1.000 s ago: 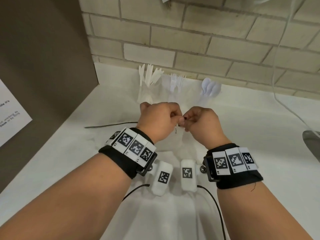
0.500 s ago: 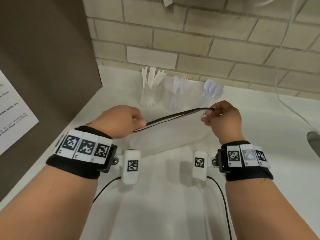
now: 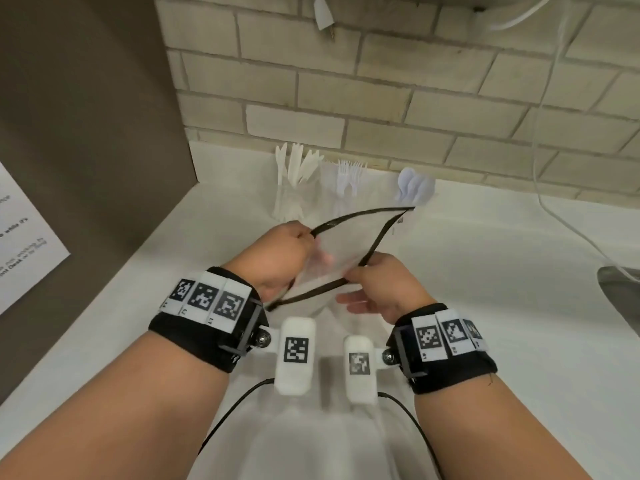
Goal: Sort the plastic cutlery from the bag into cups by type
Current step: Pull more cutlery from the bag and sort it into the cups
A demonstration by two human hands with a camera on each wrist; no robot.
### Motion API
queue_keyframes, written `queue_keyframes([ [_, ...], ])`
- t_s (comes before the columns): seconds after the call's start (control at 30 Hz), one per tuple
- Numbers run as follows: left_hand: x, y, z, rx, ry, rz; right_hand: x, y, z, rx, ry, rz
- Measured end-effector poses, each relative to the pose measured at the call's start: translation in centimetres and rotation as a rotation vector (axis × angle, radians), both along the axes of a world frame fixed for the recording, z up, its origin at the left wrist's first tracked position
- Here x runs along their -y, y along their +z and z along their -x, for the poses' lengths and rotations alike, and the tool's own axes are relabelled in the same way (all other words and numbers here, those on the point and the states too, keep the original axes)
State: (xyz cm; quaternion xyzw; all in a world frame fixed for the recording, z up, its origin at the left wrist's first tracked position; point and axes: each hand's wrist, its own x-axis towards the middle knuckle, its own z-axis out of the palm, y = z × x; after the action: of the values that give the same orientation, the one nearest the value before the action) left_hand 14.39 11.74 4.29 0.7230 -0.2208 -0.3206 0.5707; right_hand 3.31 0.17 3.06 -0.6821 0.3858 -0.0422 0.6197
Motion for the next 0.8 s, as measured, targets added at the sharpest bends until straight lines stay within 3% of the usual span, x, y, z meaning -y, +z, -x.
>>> queue_keyframes([
  [0.07, -0.3, 1.1, 0.1, -0.267, 0.104, 0.232, 0.7, 0.3, -0.6, 0.197, -0.174, -0.227],
  [0.1, -0.5, 1.4, -0.1, -0.321, 0.121, 0.309, 1.2, 0.7, -0.8, 0.298, -0.234, -0.349],
  [0.2, -1.2, 1.4, -1.0, -0.148, 0.147, 0.204, 1.4, 2.4, -1.2, 0.505, -0.274, -0.536],
  [0.3, -1.3, 0.8, -1.2, -0.049, 0.225, 0.038, 1.0, 4.4, -1.4, 0.560, -0.208, -0.480],
  [0.4, -1.1, 0.5, -1.5, -0.138, 0.306, 0.052, 0.1, 5.7, -1.3, 0.552, -0.062, -0.364],
  [0.57, -0.8, 1.5, -1.4, -0.602, 0.311, 0.405, -0.5, 3.1, -1.6, 0.242, -0.019, -0.071],
  [0.63, -1.6, 1.8, -1.3, -0.746, 0.236, 0.538, -0.2, 2.0, -1.5, 0.133, -0.032, -0.141],
  [0.7, -2.6, 1.9, -1.1, -0.854, 0.156, 0.605, 0.5, 1.6, -1.6, 0.147, -0.116, -0.294],
  [0.8, -2.5, 0.7, -0.4, -0.626, 0.147, 0.415, 0.9, 2.6, -2.1, 0.302, -0.187, -0.479],
])
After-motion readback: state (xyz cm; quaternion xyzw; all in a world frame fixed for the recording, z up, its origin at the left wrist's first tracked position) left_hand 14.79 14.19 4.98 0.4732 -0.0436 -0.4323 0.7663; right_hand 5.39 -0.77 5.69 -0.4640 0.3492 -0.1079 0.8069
